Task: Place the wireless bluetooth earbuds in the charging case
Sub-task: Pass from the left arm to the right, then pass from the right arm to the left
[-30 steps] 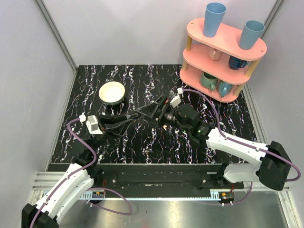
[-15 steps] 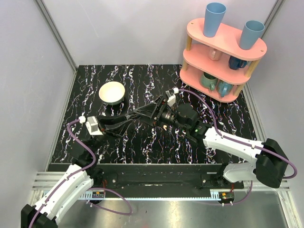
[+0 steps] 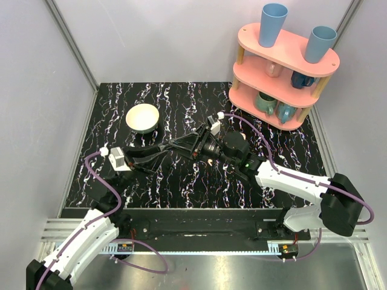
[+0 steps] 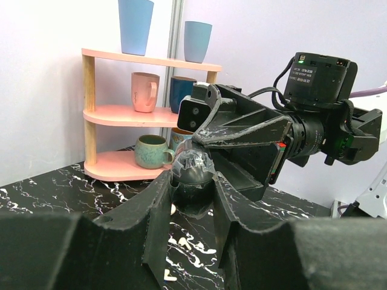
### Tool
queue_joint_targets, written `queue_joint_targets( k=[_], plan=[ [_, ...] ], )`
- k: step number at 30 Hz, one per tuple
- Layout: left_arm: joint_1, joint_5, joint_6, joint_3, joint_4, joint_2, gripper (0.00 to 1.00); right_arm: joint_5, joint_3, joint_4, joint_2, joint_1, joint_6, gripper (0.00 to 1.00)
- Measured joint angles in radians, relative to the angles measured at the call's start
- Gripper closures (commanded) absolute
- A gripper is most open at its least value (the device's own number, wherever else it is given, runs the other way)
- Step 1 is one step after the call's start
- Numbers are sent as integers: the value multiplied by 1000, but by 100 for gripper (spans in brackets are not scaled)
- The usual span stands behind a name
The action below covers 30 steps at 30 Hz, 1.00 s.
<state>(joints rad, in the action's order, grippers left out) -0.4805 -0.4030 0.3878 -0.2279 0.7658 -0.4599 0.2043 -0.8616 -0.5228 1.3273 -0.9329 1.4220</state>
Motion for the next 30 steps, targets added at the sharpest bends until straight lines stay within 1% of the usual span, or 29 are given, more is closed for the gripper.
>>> queue_joint_targets(
  k=[1,2,4,5,6,9,11,12,13,17,24,28,30],
  plan=[
    [0,0,0,0,-2,0,89,0,0,0,0,0,-1,86],
    [-1,1,0,-2,-5,0,81,0,0,0,0,0,-3,89],
    [-3,4,-1,-2,-8,0,76,-1,0,-1,0,0,-7,90],
    [-4,5,-1,-2,-8,0,69,-2,0,-2,0,0,-10,92],
    [-5,7,-1,-2,-9,0,67,-2,0,-3,0,0,-11,92],
    [-7,11,0,-3,-12,0,56,-3,0,-5,0,0,-15,96],
    [-13,6,0,-6,-32,0,52,-1,0,-12,0,-1,-18,97],
    [-17,4,2,-6,-45,0,46,-1,0,-18,-1,-3,-19,98],
    [-19,4,2,-6,-54,0,45,-1,0,-24,-1,-3,-20,99],
    [-21,2,5,-6,-80,0,44,-2,0,-34,-3,-3,-23,99],
    [-21,12,3,-6,-86,10,38,-2,0,-25,-6,-3,-34,99],
    [-21,18,2,-6,-66,21,39,-3,0,-2,-7,-3,-39,99],
    [-21,20,4,-4,-49,21,40,-3,0,-2,-7,-3,-39,99]
  ],
)
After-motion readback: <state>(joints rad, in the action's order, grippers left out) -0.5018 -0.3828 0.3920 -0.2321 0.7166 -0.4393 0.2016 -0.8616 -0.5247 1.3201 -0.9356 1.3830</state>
